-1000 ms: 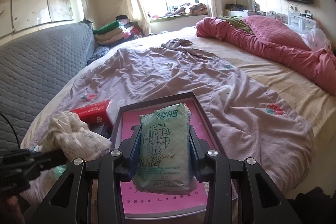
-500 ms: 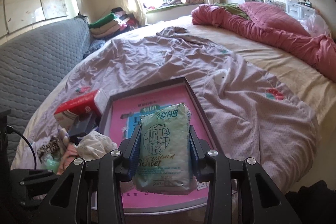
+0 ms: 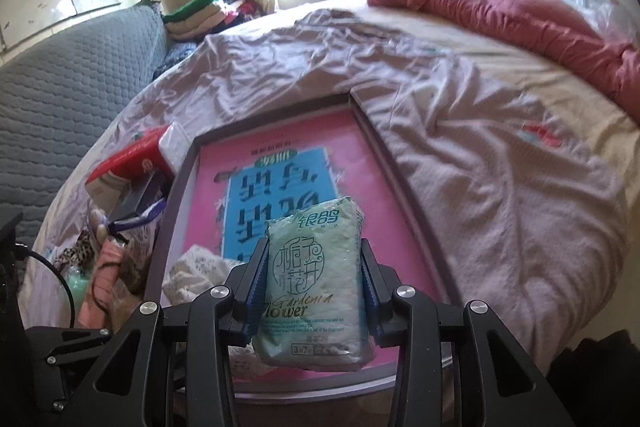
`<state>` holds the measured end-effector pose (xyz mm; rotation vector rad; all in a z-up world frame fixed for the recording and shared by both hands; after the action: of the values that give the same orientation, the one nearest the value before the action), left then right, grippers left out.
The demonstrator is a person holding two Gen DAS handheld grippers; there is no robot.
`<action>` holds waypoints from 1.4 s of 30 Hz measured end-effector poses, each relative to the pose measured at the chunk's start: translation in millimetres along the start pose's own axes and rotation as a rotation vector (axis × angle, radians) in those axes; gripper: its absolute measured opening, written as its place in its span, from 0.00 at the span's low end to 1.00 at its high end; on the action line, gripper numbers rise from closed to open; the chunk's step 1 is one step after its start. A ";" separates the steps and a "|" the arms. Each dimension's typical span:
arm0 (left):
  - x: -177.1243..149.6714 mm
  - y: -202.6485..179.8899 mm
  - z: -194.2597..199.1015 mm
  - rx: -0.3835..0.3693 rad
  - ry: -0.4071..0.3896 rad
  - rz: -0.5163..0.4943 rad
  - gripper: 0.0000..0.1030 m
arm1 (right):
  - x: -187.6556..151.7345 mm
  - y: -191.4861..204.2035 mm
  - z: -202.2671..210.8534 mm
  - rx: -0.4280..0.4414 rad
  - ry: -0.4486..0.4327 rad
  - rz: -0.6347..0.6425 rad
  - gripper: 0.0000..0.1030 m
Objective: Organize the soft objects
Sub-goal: 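Lower and release the scrunchie from the left tool while the right tool releases the packet onto the tray, then move both open tools back over the pile of soft items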
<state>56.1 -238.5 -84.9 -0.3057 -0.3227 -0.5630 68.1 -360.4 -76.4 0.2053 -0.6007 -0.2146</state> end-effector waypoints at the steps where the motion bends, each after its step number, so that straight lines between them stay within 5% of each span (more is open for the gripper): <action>1: -0.8 1.6 -1.5 -0.002 0.007 0.007 0.06 | -0.7 0.8 -1.7 -0.003 0.005 0.004 0.41; 17: -1.0 1.0 -6.8 0.080 0.020 -0.017 0.14 | -7.5 -1.7 -23.3 -0.062 0.053 0.005 0.44; 21: -0.7 1.8 -5.2 0.074 0.016 -0.016 0.18 | -6.4 1.2 -19.4 -0.076 0.032 0.016 0.53; 30: -1.1 3.9 1.0 0.028 0.001 -0.010 0.46 | -1.2 0.2 -8.9 -0.096 -0.002 0.007 0.57; 42: -4.3 1.7 30.3 0.051 -0.085 -0.029 0.60 | 6.1 5.7 8.0 -0.113 -0.059 0.015 0.70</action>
<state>47.1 -223.9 -59.4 -0.2769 -0.4235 -0.5709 69.2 -357.5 -65.2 0.0858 -0.6469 -0.2401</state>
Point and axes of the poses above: each gripper's, at about its wrist camera, not at the fingertips, and z roughly against the way its jaws point, y to its left, x to its top, the point moved 3 cm from there along -z, roughly the way its jaws point, and after that the axes turned 8 degrees about y, right-handed, at the moved point
